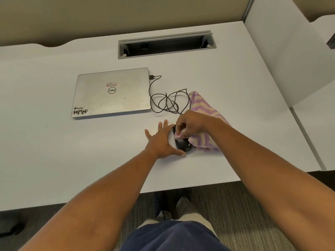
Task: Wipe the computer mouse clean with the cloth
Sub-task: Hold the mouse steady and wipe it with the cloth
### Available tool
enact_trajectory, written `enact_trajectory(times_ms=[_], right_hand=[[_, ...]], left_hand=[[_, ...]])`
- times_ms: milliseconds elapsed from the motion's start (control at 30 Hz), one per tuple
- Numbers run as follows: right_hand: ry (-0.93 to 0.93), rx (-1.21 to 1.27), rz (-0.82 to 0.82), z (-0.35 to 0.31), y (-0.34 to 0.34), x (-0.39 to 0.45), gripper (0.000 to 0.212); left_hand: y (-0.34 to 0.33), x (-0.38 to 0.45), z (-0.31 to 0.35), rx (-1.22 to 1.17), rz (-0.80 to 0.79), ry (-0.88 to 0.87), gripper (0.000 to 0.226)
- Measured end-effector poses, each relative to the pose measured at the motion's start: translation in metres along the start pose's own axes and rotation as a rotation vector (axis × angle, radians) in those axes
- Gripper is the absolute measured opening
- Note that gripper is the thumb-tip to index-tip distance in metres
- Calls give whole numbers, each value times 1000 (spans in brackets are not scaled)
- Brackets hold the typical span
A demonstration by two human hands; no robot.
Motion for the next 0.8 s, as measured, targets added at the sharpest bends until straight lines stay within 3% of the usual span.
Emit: enact_trajectory(times_ms=[200,467,667,800], right_hand=[[-78,-117,-168,7,-6,0,24],[-96,4,60,16,7,0,22],[-70,-152,-122,6,-6,-3,19],[-110,-120,-81,17,-1,-5,15]], left_hand=[[2,-1,2,1,0,1,131],[3,-2,3,25,-1,5,130],[4,-3,5,34,-6,8,130],[4,-3,5,39,-7,7,130]])
Point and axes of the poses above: each hand's wrist, its own x-axis towards the middle knuckle, its own y-axis out of the back of the hand, z = x × y, the point moved 3 cm from there along x, towards the middle knuckle, and after that the axes turned 6 degrees about -y, right-handed, at the moved point
